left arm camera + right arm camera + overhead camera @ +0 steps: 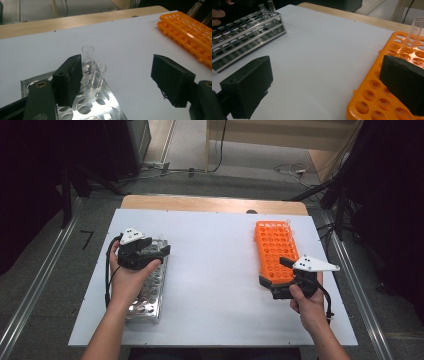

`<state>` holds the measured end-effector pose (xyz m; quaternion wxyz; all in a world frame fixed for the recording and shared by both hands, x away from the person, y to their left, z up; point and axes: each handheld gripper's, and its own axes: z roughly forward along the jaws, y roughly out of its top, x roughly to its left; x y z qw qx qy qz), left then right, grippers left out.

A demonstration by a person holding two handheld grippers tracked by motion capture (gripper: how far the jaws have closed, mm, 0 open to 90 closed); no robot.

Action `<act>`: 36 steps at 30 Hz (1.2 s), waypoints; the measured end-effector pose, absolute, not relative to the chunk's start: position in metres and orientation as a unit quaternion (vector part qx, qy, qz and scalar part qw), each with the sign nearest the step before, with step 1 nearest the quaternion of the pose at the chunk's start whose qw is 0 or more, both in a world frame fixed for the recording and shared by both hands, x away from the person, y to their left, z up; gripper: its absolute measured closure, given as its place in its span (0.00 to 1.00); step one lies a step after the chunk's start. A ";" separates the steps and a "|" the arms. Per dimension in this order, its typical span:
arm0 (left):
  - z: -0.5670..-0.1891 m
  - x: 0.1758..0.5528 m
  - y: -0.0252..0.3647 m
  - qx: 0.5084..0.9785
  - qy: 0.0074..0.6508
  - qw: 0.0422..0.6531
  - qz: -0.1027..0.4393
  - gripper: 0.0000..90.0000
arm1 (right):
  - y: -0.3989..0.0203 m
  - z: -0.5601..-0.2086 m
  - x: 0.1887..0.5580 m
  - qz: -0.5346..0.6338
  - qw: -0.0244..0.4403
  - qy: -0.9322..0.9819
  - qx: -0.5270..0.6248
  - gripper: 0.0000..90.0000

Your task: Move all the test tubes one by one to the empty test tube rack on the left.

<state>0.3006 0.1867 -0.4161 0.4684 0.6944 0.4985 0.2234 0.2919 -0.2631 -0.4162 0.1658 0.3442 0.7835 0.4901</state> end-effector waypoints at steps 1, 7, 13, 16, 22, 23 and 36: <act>-0.416 0.299 0.186 0.694 0.498 0.471 0.220 0.22 | -0.264 -0.416 0.293 0.491 0.168 0.781 0.347 0.00; -0.413 0.288 0.182 0.695 0.485 0.489 0.206 0.10 | -0.273 -0.417 0.304 0.494 0.174 0.771 0.362 0.00; -0.413 0.278 0.179 0.692 0.468 0.516 0.189 0.00 | -0.284 -0.423 0.316 0.482 0.172 0.767 0.388 0.00; -0.413 0.274 0.177 0.692 0.458 0.526 0.185 0.00 | -0.290 -0.423 0.323 0.475 0.175 0.767 0.396 0.00; -0.412 0.266 0.171 0.696 0.446 0.534 0.179 0.00 | -0.299 -0.420 0.338 0.467 0.186 0.763 0.406 0.00; -0.412 0.265 0.169 0.695 0.444 0.537 0.176 0.00 | -0.300 -0.419 0.340 0.464 0.190 0.763 0.408 0.00; -0.413 0.255 0.154 0.706 0.418 0.547 0.167 0.00 | -0.319 -0.427 0.376 0.445 0.198 0.744 0.458 0.25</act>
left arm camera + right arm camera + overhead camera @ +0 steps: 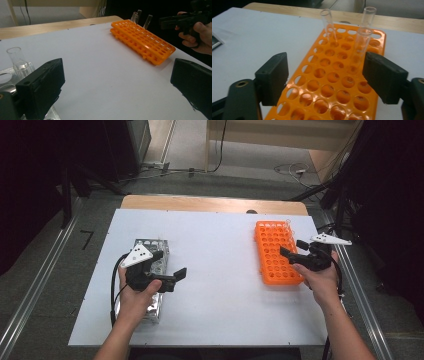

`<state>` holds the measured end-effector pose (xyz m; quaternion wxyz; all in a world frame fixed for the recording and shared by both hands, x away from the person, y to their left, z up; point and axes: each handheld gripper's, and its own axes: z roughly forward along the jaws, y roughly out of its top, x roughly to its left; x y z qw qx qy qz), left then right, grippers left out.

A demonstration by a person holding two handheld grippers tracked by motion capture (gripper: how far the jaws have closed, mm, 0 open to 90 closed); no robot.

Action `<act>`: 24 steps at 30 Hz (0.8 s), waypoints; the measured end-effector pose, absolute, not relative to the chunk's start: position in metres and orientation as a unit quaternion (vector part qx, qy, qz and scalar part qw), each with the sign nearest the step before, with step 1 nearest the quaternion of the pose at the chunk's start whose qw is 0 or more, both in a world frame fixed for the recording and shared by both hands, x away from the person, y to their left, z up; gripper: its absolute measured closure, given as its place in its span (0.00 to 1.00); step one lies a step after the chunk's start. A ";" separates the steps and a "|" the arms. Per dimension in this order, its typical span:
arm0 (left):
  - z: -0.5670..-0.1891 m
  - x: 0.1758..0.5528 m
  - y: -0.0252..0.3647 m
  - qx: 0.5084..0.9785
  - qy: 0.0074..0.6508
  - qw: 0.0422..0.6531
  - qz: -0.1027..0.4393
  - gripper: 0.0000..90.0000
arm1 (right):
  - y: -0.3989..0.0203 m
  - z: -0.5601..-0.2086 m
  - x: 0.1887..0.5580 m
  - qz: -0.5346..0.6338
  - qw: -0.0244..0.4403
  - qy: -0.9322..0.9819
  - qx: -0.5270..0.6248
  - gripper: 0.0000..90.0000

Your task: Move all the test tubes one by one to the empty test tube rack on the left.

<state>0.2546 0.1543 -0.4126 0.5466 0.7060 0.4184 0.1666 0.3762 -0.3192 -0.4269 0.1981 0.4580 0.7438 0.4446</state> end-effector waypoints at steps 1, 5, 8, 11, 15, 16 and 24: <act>-0.412 0.254 0.154 0.707 0.417 0.547 0.165 0.00 | -0.321 -0.428 0.379 0.444 0.197 0.743 0.460 0.27; -0.413 0.253 0.150 0.710 0.412 0.548 0.163 0.00 | -0.327 -0.431 0.389 0.445 0.197 0.736 0.470 0.33; -0.414 0.253 0.147 0.713 0.409 0.545 0.163 0.00 | -0.331 -0.436 0.396 0.440 0.201 0.732 0.480 0.39; -0.414 0.253 0.145 0.716 0.407 0.544 0.161 0.00 | -0.334 -0.439 0.403 0.435 0.205 0.730 0.486 0.43; -0.415 0.253 0.143 0.717 0.407 0.543 0.160 0.00 | -0.335 -0.443 0.413 0.427 0.203 0.734 0.487 0.52; -0.415 0.253 0.143 0.718 0.406 0.542 0.160 0.00 | -0.334 -0.444 0.415 0.422 0.204 0.737 0.487 0.54; -0.417 0.253 0.140 0.723 0.403 0.539 0.156 0.00 | -0.333 -0.458 0.429 0.403 0.186 0.753 0.485 0.67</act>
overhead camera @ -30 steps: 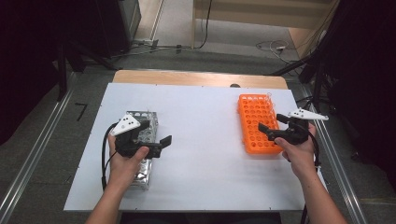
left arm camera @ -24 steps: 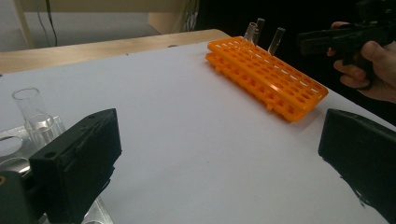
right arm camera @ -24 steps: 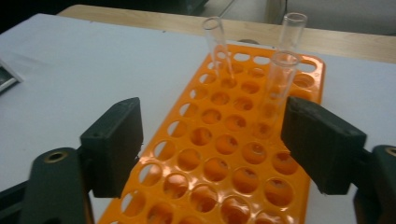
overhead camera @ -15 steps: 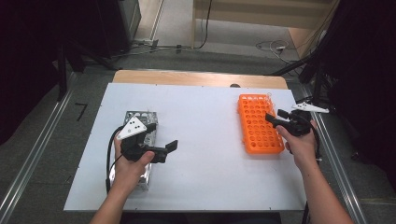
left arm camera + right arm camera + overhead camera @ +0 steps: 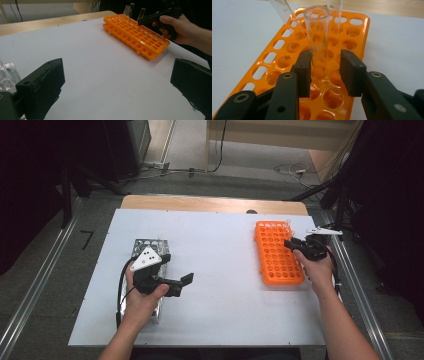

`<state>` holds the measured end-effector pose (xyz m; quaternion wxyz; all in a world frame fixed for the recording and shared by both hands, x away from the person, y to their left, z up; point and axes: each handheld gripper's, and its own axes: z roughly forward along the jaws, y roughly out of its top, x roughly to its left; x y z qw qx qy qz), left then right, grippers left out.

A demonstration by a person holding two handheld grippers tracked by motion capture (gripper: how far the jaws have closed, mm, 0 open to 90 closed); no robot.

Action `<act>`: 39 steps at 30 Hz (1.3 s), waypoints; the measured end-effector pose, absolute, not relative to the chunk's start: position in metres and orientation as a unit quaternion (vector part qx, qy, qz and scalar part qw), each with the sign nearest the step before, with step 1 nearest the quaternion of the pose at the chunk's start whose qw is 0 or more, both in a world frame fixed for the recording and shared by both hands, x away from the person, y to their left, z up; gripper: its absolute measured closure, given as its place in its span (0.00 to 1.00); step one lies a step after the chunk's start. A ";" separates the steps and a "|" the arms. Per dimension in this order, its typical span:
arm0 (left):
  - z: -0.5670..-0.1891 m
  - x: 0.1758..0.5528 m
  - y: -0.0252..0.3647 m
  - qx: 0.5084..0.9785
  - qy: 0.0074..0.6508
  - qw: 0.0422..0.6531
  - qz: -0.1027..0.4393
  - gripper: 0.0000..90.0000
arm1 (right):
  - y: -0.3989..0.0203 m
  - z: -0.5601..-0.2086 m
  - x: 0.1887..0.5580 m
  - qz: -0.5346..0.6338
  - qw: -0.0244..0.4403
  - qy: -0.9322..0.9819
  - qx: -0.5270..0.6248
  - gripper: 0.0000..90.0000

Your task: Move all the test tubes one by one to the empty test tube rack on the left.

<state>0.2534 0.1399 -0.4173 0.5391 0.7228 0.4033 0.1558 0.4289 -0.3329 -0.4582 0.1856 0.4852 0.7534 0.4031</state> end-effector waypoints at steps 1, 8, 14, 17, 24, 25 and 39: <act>-0.417 0.253 0.140 0.724 0.403 0.538 0.155 0.00 | -0.333 -0.459 0.430 0.406 0.181 0.753 0.486 0.68; -0.418 0.254 0.138 0.727 0.401 0.536 0.152 0.00 | -0.330 -0.463 0.433 0.410 0.188 0.758 0.471 0.75; -0.418 0.254 0.136 0.728 0.401 0.536 0.151 0.00 | -0.325 -0.464 0.431 0.404 0.202 0.766 0.457 0.82; -0.418 0.253 0.136 0.729 0.399 0.535 0.151 0.00 | -0.325 -0.463 0.431 0.399 0.206 0.767 0.457 0.82; -0.417 0.253 0.136 0.729 0.398 0.536 0.151 0.00 | -0.324 -0.458 0.427 0.406 0.221 0.760 0.457 0.82; -0.417 0.253 0.136 0.729 0.398 0.536 0.151 0.00 | -0.324 -0.456 0.426 0.408 0.223 0.758 0.457 0.82; -0.417 0.253 0.132 0.731 0.395 0.535 0.152 0.00 | -0.331 -0.427 0.408 0.444 0.239 0.734 0.455 0.82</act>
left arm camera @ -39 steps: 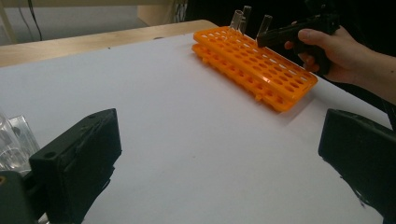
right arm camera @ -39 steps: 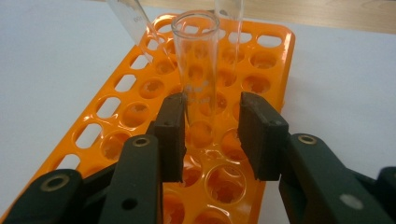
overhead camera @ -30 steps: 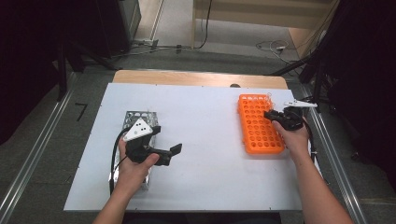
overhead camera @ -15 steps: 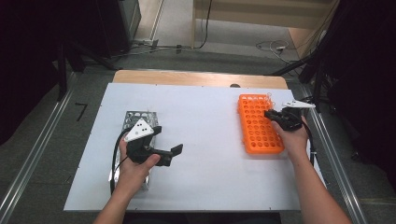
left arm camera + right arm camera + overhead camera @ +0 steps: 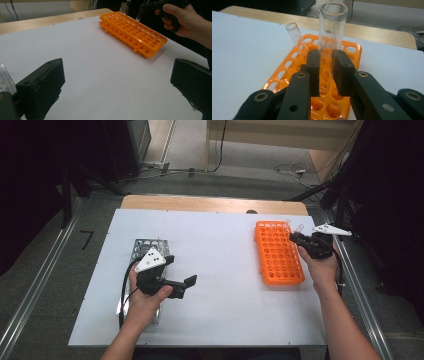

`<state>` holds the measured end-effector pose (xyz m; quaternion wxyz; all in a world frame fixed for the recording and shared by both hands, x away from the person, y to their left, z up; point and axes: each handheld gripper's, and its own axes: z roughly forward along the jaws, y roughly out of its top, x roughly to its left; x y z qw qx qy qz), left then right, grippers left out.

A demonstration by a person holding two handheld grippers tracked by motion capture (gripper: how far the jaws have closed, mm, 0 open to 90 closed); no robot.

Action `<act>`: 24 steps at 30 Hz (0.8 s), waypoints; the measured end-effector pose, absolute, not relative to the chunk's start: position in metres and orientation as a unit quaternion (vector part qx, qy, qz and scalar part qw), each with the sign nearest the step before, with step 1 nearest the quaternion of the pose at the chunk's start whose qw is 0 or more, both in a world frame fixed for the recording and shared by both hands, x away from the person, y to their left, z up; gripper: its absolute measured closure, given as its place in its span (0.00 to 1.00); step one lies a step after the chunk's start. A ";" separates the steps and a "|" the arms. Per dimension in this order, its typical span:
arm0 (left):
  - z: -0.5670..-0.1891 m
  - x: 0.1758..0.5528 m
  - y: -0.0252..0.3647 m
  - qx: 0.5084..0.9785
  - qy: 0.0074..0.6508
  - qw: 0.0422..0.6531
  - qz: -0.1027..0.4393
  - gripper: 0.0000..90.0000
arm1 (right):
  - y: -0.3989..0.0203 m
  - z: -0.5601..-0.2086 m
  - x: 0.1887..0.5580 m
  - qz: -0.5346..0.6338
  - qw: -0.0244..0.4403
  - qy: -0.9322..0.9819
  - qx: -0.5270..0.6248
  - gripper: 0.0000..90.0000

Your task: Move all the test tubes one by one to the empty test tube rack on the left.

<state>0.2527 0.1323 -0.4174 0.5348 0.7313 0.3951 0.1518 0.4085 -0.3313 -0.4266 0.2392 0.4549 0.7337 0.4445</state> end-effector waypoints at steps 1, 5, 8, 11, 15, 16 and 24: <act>-0.417 0.253 0.132 0.732 0.394 0.535 0.152 0.00 | -0.331 -0.425 0.406 0.446 0.238 0.734 0.454 0.82; -0.417 0.252 0.132 0.732 0.394 0.535 0.151 0.00 | -0.325 -0.421 0.396 0.451 0.234 0.740 0.440 0.82; -0.416 0.252 0.131 0.732 0.393 0.535 0.152 0.00 | -0.320 -0.418 0.388 0.461 0.227 0.743 0.429 0.82; -0.416 0.252 0.131 0.732 0.392 0.536 0.152 0.00 | -0.315 -0.417 0.380 0.464 0.225 0.749 0.416 0.82; -0.415 0.251 0.130 0.733 0.390 0.536 0.152 0.00 | -0.307 -0.416 0.369 0.469 0.217 0.754 0.404 0.82; -0.415 0.251 0.129 0.733 0.390 0.537 0.153 0.00 | -0.305 -0.416 0.366 0.470 0.215 0.755 0.403 0.82; -0.412 0.249 0.127 0.734 0.385 0.538 0.152 0.00 | -0.281 -0.415 0.342 0.478 0.189 0.771 0.376 0.82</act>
